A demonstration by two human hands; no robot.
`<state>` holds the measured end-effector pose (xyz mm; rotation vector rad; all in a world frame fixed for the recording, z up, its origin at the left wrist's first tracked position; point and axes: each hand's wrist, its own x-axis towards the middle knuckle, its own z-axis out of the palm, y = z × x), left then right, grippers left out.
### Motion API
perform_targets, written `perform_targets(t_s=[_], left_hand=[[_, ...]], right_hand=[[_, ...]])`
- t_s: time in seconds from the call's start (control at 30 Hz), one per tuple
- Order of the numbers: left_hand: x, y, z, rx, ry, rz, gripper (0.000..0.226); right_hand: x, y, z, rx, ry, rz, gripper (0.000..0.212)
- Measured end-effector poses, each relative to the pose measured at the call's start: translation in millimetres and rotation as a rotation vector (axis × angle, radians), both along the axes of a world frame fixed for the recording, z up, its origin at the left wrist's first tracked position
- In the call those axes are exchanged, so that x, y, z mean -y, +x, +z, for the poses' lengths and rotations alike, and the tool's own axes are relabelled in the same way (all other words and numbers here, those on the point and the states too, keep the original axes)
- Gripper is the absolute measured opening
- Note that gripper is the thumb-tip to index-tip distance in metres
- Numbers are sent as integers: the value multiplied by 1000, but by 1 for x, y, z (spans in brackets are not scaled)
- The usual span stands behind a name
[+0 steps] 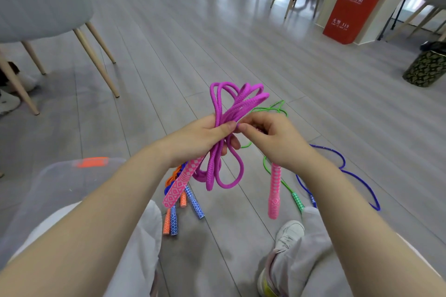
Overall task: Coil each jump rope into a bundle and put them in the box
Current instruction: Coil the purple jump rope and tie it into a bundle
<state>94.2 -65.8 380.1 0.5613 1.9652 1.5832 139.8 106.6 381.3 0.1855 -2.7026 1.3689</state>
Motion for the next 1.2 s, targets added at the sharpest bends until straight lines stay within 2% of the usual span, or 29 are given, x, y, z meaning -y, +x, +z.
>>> perform_targets(t_s=[0.27,0.4,0.47,0.57,0.63,0.7,0.73,0.9,1.03,1.1,1.2], left_hand=[[1,-4,-4,-18,-115,-92,26],[0,-2,-4,17,-129,-133,12],[-2,-1,-5,-106,-236,-137,12],[-4,-3,-14,-469,-504,-114,20],[-1,-6,-15,-517,-541,-65,16],[4,-13,-12,-445,-478,-20,2],[8,-15,-8,-403,-440,-4,7],[24,-15,6,-114,-230,41,11],[24,-3,15,-17,-165,-141,22],[20,4,19,46,-137,-222,20],[15,14,19,81,-141,-290,13]], right_hand=[[-3,1,-3,32,107,-46,14],[-2,1,-4,32,92,-41,12],[-1,0,-7,51,109,-24,14],[1,0,-13,186,22,12,15],[1,1,-17,312,-128,33,17],[-4,1,-18,453,-293,99,25],[-8,1,-18,506,-348,150,28],[-28,0,-26,692,-393,378,40],[-31,-4,-38,736,-333,368,37],[-30,-8,-44,762,-304,332,39],[-31,-17,-55,886,-384,368,38]])
